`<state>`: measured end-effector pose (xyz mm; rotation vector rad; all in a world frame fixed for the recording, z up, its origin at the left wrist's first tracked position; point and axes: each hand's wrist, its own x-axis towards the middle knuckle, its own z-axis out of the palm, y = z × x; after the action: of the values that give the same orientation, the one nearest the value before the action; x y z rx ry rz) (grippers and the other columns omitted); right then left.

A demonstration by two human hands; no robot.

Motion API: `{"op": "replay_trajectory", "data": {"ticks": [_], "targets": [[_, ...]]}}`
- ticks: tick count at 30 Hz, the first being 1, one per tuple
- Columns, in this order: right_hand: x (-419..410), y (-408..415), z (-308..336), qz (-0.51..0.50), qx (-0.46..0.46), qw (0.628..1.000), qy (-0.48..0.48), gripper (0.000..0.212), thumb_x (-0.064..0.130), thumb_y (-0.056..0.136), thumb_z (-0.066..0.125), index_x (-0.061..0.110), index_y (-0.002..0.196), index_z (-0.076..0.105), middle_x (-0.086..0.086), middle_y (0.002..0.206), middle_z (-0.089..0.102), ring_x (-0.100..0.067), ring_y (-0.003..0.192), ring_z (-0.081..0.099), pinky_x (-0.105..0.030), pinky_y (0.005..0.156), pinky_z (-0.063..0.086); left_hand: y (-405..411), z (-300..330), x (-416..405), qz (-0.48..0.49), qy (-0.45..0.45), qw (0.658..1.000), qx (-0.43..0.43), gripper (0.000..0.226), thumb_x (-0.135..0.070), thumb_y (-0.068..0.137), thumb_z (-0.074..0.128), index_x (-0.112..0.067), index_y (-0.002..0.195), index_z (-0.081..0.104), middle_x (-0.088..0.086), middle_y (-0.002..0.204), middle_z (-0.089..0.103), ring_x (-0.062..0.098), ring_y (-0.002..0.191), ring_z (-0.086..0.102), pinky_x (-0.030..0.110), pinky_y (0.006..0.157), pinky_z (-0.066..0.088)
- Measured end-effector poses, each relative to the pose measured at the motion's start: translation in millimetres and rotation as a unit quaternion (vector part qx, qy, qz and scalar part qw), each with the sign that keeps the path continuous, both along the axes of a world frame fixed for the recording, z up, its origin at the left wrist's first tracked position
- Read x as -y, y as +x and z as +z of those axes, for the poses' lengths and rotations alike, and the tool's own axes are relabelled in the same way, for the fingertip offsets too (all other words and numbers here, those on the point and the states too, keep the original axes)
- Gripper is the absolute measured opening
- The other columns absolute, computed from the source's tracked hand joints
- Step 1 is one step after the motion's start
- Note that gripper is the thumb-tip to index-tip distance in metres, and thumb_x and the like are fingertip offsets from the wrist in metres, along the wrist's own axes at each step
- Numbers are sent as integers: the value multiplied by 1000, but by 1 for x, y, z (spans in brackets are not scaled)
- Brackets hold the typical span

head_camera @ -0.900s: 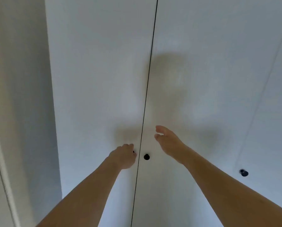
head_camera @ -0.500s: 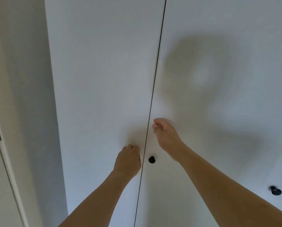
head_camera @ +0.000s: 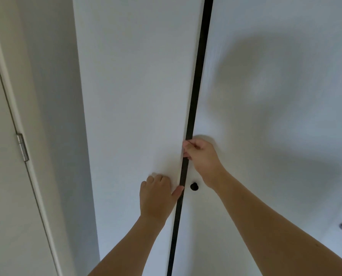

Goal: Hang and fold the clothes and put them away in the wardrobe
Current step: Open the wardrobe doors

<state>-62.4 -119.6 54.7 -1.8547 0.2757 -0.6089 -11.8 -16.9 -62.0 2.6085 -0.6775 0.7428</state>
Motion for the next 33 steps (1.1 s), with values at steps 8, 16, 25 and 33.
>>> {"op": "replay_trajectory", "data": {"ticks": [8,16,25,33], "targets": [[-63,-38,0,87,32,996,-11,13,19,89,65,10,81,67,-3,85,72,-19,82,71,-37,87,56,-57,-18,-62,39,-151,984,82,51,-34,74,73,-8,115,57,9,109,63,27,98,61,47,93,47],[-151,-44,3,142,86,974,-157,25,23,83,71,25,105,60,7,102,66,-4,91,62,-34,88,50,-84,-28,-165,25,-178,979,102,47,-27,88,54,-7,130,52,9,116,62,27,97,59,41,86,47],[-244,-5,25,-54,251,655,-711,75,62,88,45,28,151,20,-1,159,13,-30,146,14,-52,117,13,-76,-25,-280,16,-220,973,71,49,-19,94,36,-10,142,31,11,133,52,28,117,55,40,91,53],[-343,48,50,-108,249,525,-807,69,12,86,39,25,151,21,3,160,13,-31,146,15,-53,116,6,-24,-16,-374,72,-278,958,0,60,-1,93,46,-15,149,30,7,129,52,30,102,58,36,78,50]]}}
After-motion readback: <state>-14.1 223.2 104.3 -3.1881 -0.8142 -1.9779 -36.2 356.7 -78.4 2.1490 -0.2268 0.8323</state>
